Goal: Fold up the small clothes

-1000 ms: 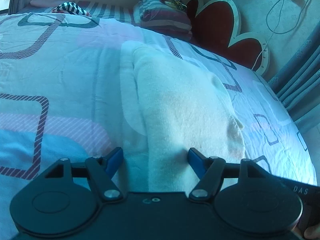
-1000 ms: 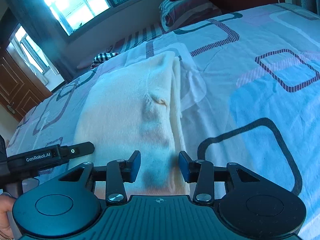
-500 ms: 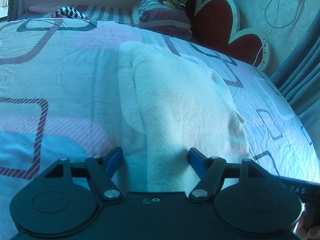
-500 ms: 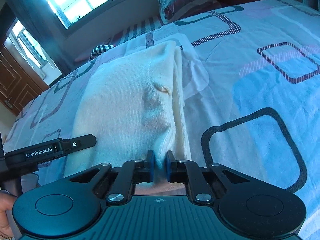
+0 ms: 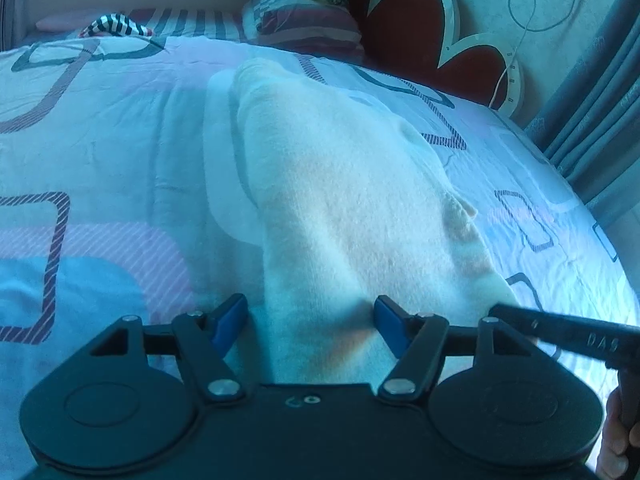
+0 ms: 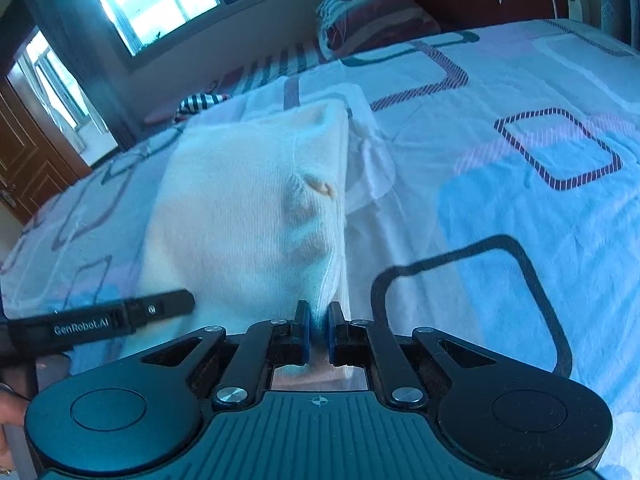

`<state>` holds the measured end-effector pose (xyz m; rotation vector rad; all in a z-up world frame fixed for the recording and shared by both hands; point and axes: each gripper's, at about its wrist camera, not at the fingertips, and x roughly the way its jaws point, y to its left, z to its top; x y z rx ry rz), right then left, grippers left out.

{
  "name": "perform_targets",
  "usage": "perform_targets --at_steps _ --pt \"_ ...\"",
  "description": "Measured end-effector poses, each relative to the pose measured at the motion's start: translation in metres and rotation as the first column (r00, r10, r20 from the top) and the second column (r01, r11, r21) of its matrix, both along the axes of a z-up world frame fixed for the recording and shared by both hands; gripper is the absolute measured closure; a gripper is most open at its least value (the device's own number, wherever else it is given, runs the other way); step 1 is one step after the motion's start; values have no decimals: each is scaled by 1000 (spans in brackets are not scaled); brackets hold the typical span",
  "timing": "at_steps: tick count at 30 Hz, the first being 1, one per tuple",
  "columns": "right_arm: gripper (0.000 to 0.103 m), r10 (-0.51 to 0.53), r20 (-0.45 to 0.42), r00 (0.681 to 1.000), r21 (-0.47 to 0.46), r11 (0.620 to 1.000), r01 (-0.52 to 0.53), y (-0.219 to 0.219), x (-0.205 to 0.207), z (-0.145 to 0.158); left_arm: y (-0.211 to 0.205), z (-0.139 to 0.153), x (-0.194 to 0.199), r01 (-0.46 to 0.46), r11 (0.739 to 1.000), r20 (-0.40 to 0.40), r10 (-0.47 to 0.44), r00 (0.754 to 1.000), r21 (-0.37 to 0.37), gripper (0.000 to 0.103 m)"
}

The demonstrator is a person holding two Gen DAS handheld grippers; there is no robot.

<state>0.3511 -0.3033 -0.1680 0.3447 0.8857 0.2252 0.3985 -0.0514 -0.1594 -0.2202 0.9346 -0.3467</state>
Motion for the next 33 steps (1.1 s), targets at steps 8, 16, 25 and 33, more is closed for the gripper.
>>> perform_targets --at_steps 8,16,25,33 --pt "66 -55 51 997 71 996 51 0 45 15 8 15 8 -64 996 5 65 998 -66 29" --pt "70 -75 -3 997 88 993 75 2 92 -3 17 15 44 -169 980 -9 169 986 -101 30" --pt "92 -46 52 998 -74 996 49 13 89 -19 10 -7 57 -142 980 -44 137 990 -140 56" --pt "53 -81 57 995 1 997 81 -4 90 -2 11 8 54 -180 982 -20 179 984 -65 20"
